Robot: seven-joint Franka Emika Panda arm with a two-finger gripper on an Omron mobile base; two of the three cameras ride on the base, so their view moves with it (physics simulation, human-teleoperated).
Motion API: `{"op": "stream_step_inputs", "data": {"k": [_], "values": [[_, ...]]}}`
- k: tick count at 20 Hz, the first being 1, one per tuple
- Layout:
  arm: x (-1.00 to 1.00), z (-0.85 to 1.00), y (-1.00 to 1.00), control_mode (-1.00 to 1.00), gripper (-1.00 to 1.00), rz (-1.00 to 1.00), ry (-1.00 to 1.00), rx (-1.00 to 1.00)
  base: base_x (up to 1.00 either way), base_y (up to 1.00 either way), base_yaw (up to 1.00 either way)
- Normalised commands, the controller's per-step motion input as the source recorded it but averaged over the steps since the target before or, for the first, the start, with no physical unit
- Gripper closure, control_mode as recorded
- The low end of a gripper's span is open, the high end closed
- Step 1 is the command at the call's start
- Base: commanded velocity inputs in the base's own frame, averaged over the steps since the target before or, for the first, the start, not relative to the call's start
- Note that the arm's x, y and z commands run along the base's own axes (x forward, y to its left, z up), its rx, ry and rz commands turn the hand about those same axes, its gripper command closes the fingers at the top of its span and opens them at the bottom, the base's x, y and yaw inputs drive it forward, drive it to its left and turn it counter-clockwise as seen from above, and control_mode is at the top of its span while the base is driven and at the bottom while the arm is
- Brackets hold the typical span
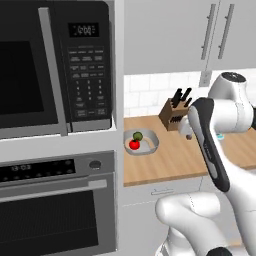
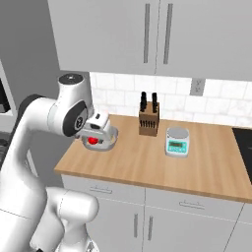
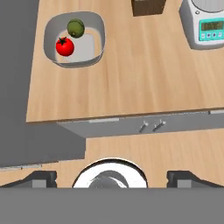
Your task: Take the meat container that has the chicken drumstick and place it on the second highest rack of the freezer. Then take the vegetable container that has the lime and tomato and place it on the highest rack of the freezer.
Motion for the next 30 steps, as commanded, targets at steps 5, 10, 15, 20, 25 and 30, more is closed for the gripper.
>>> {"op": "stream_step_inputs", "data": {"k": [5, 10, 15, 20, 25, 30], "values": [[1.0, -0.55, 0.0, -1.0, -1.0, 0.0, 0.0, 0.0, 0.0, 0.0, 0.0], [0.97, -0.75, 0.0, -1.0, -1.0, 0.01, 0.0, 0.0, 0.0, 0.0, 0.0], [0.79, -0.59, 0.0, -1.0, -1.0, 0.01, 0.01, 0.0, 0.0, 0.0, 0.0], [0.61, -0.48, 0.0, -1.0, -1.0, 0.01, 0.0, 0.0, 0.0, 0.0, 0.0], [0.56, -0.36, 0.0, -1.0, -1.0, 0.0, 0.0, 0.0, 0.0, 0.0, 0.0], [0.38, -0.24, 0.11, -1.0, -1.0, 0.0, 0.0, 0.0, 0.0, 0.0, 0.0]]}}
